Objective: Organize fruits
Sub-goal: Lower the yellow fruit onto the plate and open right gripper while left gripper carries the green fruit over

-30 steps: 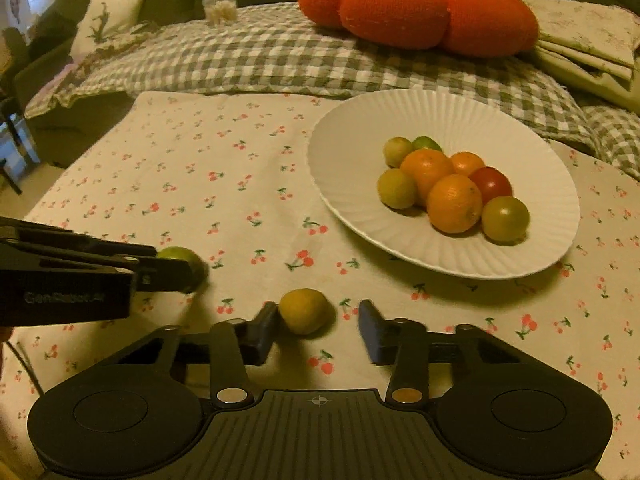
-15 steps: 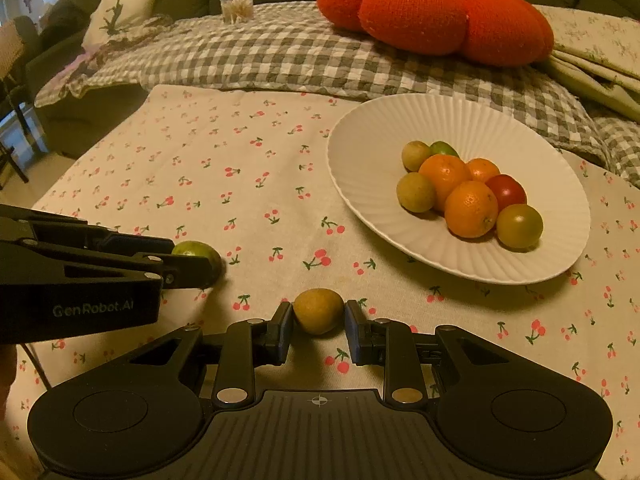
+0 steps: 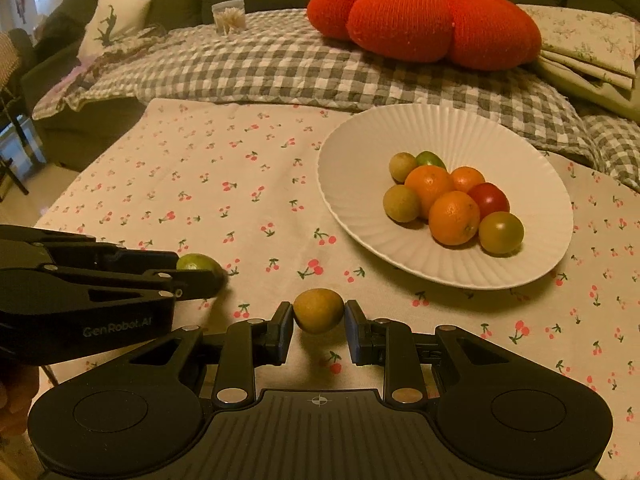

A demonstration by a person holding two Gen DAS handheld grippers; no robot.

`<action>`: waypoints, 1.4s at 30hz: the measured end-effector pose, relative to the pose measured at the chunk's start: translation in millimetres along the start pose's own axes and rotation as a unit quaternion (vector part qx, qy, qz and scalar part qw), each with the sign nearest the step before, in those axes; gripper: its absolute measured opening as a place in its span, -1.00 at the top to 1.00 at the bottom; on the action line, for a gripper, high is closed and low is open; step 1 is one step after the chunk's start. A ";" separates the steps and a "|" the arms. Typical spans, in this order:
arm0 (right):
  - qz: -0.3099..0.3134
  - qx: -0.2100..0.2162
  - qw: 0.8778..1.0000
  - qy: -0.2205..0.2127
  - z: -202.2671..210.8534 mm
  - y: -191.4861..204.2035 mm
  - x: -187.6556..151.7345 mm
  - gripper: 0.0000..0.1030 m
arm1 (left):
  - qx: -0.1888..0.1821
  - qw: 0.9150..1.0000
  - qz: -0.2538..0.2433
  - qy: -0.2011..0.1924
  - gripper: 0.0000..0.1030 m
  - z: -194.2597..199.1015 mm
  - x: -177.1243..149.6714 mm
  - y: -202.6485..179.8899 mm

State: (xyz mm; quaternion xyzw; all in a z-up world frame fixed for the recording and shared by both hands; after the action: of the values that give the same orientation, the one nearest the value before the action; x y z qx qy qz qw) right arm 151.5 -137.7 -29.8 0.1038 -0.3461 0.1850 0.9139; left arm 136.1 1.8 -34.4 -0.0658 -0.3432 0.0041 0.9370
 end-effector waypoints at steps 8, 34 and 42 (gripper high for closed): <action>-0.017 0.006 1.000 -0.015 19.1 -7.2 9.5 0.50 | -0.028 0.999 0.002 -0.027 0.81 22.3 11.6 -5.9; -0.085 -0.007 0.995 -0.042 60.7 -55.0 22.5 0.50 | -0.048 0.993 -0.093 -0.047 0.39 -31.4 2.6 -49.0; -0.103 -0.010 0.993 -0.058 71.0 -70.3 31.0 0.50 | -0.065 0.994 -0.051 -0.070 0.39 -10.3 20.7 -41.7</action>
State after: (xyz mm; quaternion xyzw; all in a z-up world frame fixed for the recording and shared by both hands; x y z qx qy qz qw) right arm 159.6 -216.0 39.1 0.1400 -0.3883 0.0803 0.9073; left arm 157.0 -39.6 -23.6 -0.1081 -0.4101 -0.0617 0.9035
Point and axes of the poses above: each gripper's, at about its wrist camera, not at the fingertips, and z roughly against the way its jaws point, y to its left, x to its top, the point moved 5 cm from there along -z, roughly the way its jaws point, and after that the axes turned 2 degrees about -y, right-handed, at the moved point
